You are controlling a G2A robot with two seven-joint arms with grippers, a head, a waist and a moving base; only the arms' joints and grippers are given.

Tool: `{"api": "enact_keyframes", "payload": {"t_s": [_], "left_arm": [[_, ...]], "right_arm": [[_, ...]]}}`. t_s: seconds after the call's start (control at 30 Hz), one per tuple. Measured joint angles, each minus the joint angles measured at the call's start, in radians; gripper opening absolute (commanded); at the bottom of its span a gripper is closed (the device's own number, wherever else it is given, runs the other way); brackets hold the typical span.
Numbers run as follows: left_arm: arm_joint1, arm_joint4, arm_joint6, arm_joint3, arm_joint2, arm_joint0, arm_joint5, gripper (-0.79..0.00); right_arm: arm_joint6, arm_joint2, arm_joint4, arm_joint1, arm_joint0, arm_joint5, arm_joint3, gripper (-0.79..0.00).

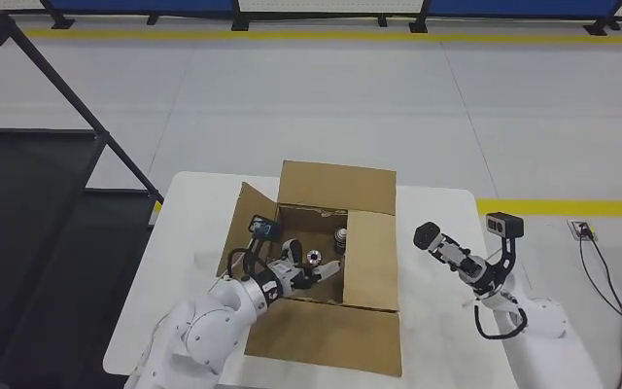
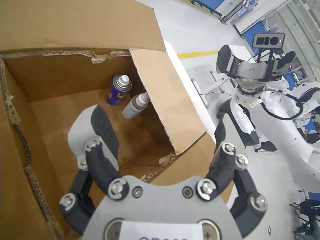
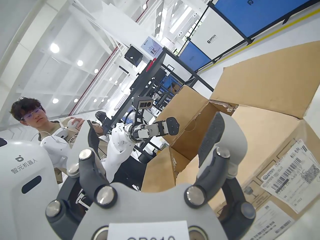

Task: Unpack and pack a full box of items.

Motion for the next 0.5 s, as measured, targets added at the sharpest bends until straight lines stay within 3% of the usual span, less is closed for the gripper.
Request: {"api": "enact_keyframes", "payload": {"t_s": [0.5], "left_arm": [[-0.051,-0.235,-0.126,0.368,0.187,-0.251,-0.041,0.0]], "right_arm": [[0.006,0.091,0.067,0.032,-0.066,-0.014,-0.034,0.0]]}}
